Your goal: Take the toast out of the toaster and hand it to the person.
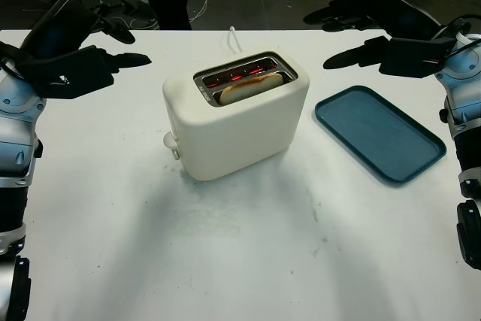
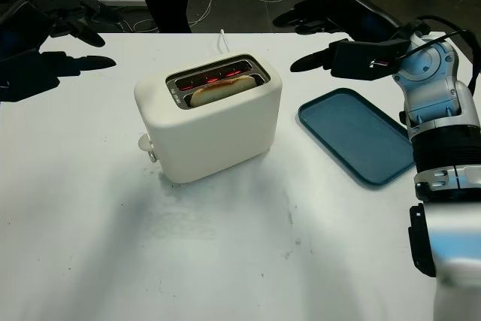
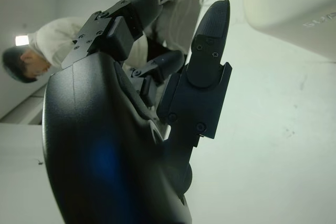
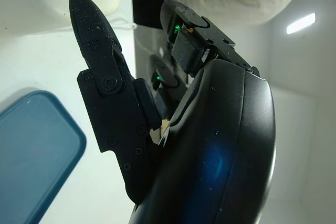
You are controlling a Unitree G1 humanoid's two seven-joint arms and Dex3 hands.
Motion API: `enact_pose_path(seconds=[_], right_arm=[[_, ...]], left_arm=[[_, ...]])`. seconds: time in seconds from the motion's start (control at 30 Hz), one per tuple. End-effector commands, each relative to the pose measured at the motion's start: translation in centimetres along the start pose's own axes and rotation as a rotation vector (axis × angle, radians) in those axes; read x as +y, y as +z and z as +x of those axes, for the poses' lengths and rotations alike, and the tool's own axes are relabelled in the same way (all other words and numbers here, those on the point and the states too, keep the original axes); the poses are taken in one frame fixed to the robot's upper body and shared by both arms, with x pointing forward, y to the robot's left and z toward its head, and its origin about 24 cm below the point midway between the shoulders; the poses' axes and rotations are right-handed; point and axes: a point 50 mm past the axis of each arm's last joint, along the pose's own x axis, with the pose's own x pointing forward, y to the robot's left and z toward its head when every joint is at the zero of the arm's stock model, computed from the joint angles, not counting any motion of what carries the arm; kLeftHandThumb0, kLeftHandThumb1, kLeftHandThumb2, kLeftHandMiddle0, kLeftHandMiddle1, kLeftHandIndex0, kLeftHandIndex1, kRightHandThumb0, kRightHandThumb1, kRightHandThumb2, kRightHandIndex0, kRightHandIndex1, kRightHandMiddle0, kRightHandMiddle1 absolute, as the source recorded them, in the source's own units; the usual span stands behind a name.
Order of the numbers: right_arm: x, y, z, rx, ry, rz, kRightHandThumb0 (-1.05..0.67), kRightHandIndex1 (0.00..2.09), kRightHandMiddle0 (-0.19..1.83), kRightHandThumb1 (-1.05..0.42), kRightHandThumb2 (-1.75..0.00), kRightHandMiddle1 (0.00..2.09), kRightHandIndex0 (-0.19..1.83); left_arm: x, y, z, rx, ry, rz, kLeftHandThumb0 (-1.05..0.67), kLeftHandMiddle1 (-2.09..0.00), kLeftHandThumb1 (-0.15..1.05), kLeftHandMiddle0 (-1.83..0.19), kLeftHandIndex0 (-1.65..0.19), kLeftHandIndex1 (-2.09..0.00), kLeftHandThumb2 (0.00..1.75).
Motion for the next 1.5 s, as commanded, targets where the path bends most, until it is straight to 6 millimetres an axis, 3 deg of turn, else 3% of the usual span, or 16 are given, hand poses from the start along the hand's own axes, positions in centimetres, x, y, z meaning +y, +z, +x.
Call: enact_pose_path(seconds=[0.0,1.47], right_arm=[[-0.64,0.33,-0.13,-0.01,-0.007,-0.01,-0.71,0.0,0.67,-0.85,0.0,0.0,0.72],[-0.75,0.36,-0.23,0.01,-0.028,-0.043,-0.63,0.01,0.66,-0.83,0.0,0.0,0.71]], left_arm=[[0.3,0.28,-0.08,-0.005,0.007,0.004,-0.43,-0.96,0.86,-0.39,-0.37,-0.73,0.01],[0.18,0.45,-0.34,0.004,0.009,0.01,-0.4,-0.91,0.85,-0.42,-0.42,-0.62,0.0]])
